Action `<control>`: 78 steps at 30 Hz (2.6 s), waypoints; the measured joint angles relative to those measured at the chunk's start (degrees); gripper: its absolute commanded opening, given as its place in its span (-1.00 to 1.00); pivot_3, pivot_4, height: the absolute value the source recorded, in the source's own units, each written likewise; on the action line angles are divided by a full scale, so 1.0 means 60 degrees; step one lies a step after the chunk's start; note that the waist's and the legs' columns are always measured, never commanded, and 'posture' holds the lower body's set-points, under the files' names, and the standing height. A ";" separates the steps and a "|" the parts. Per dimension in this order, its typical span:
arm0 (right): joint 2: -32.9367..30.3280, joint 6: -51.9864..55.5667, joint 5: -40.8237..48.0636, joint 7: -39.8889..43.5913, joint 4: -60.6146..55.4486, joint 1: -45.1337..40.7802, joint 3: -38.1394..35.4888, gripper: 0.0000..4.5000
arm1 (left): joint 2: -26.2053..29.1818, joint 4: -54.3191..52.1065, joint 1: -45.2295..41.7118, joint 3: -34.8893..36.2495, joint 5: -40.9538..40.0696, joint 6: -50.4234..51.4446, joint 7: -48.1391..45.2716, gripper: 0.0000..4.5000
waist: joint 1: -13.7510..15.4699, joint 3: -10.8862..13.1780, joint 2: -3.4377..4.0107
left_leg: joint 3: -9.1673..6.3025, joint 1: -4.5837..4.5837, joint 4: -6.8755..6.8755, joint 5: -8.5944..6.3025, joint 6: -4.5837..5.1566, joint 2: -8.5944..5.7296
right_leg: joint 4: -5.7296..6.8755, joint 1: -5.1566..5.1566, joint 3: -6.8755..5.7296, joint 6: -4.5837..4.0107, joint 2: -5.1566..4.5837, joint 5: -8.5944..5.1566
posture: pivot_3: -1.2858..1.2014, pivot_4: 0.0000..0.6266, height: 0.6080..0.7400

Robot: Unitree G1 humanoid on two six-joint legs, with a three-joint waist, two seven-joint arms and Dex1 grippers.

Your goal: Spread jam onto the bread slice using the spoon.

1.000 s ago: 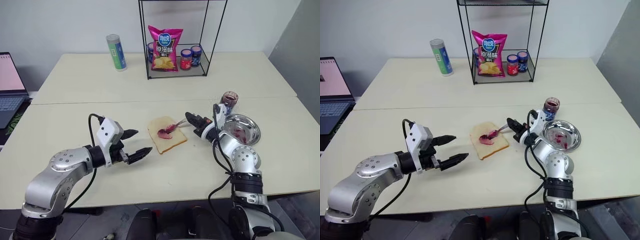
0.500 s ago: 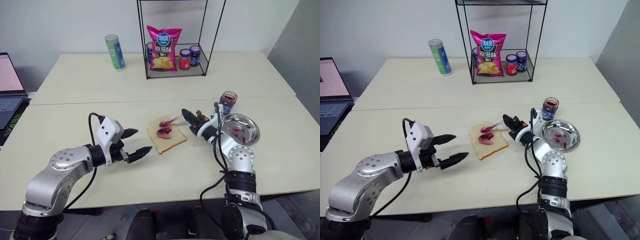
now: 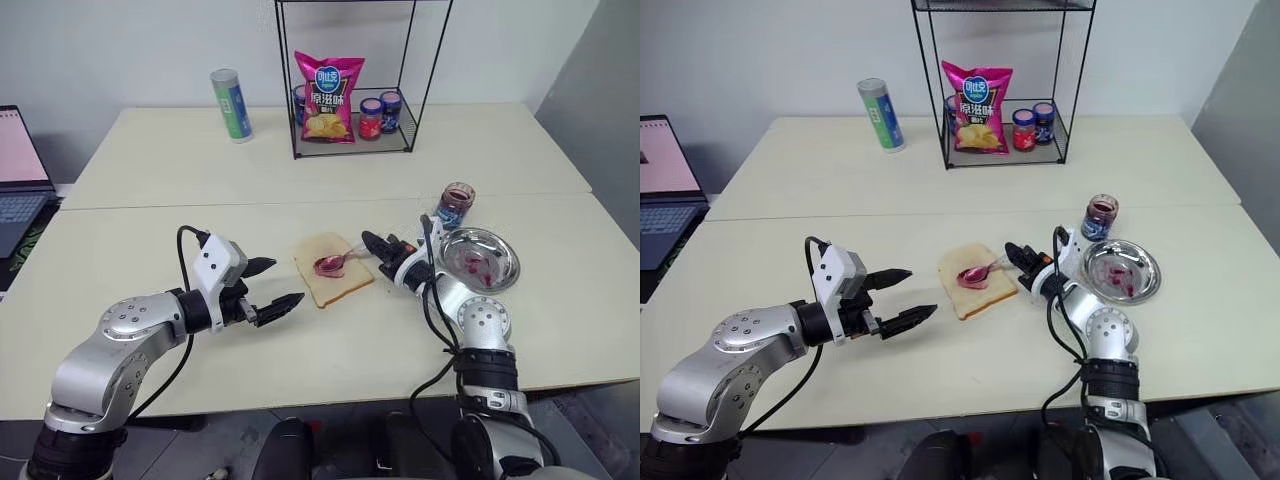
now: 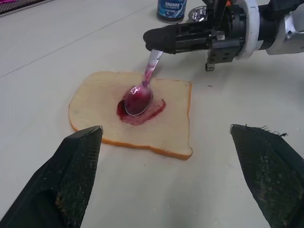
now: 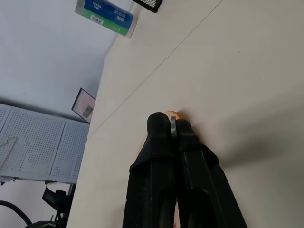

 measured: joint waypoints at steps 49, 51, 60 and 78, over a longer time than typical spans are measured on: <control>0.0473 -0.1589 -0.1132 0.0186 0.1778 -0.1390 0.0296 -0.99 | 0.0071 0.0172 -0.0153 -0.0037 0.0061 -0.0174 -0.0181 1.00 | 0.0010 0.0000 0.0000 | 0.0001 -0.0001 0.0006 0.0001 0.0000 -0.0005 | 0.0005 0.0001 0.0001 -0.0001 0.0000 0.0002 | 0.03 -0.52 1.00; 0.0469 -0.1598 -0.1119 0.0117 0.1777 -0.1477 0.0193 -0.99 | 0.0071 0.0184 -0.0190 -0.0039 0.0088 -0.0187 -0.0182 1.00 | 0.0007 0.0000 0.0000 | 0.0001 -0.0001 0.0005 0.0000 0.0000 -0.0004 | 0.0003 0.0000 0.0000 -0.0001 -0.0001 0.0001 | 0.03 -0.52 1.00; 0.0383 -0.1448 -0.0798 -0.0223 0.1258 -0.1572 -0.0407 -0.99 | 0.0065 0.0508 -0.0461 -0.0299 0.0203 -0.0317 -0.0195 1.00 | -0.0008 0.0001 0.0001 | 0.0002 -0.0006 0.0003 0.0000 0.0000 0.0002 | 0.0004 -0.0006 0.0001 -0.0001 -0.0001 0.0002 | 0.03 -0.52 1.00; -0.2211 0.0800 0.2055 -0.2018 -0.4333 0.0558 -0.1458 -0.99 | -0.0564 0.1765 -0.4136 -0.2238 0.0390 -0.0489 -0.1644 1.00 | 0.0077 0.0006 -0.0005 | -0.0013 -0.0054 0.0015 0.0000 0.0002 -0.0024 | -0.0010 -0.0026 -0.0016 0.0007 0.0006 0.0002 | 0.03 -0.52 1.00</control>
